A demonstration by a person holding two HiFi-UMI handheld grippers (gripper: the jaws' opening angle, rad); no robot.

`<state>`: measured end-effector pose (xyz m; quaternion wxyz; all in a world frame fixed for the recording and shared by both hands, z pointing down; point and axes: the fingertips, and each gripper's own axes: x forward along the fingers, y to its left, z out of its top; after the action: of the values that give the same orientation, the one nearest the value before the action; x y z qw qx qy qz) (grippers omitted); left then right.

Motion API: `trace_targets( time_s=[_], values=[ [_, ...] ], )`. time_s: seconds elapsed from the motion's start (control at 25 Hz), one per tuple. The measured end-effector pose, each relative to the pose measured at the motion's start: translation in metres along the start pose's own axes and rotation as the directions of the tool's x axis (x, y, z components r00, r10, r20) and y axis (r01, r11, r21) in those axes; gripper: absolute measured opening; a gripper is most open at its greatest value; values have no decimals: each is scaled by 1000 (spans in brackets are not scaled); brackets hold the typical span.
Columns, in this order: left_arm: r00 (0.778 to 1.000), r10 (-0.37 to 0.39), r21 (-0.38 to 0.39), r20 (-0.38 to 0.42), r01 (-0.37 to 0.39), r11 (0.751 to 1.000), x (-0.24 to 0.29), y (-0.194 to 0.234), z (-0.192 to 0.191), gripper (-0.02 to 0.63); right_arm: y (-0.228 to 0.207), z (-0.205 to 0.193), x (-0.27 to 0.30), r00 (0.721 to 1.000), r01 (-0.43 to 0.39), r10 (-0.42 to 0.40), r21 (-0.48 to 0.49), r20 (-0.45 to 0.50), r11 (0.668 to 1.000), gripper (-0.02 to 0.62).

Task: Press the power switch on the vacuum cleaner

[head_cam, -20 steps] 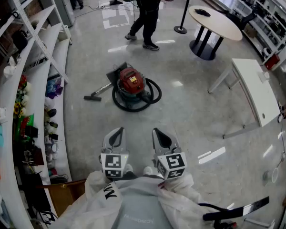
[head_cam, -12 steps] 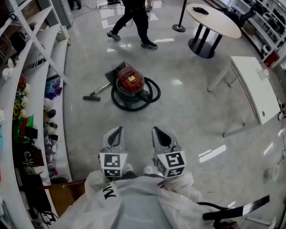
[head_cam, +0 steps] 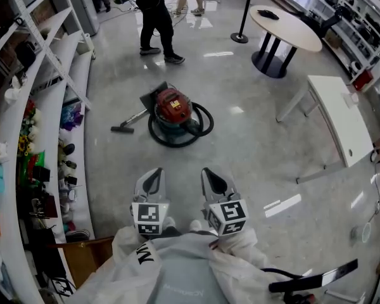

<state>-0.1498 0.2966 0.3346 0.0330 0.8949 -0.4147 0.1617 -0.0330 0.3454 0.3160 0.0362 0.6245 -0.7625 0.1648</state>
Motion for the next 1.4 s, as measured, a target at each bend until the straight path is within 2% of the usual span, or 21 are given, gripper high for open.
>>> trace_targets(
  time_s=[0.68, 1.4],
  values=[
    [1000, 18, 24, 6, -19, 1000, 3, -39, 7, 0, -27, -6, -21, 999, -40, 40, 14, 3, 999, 0],
    [999, 28, 15, 16, -29, 999, 17, -31, 10, 0, -38, -3, -10, 999, -34, 33, 21, 10, 999, 0]
  ],
)
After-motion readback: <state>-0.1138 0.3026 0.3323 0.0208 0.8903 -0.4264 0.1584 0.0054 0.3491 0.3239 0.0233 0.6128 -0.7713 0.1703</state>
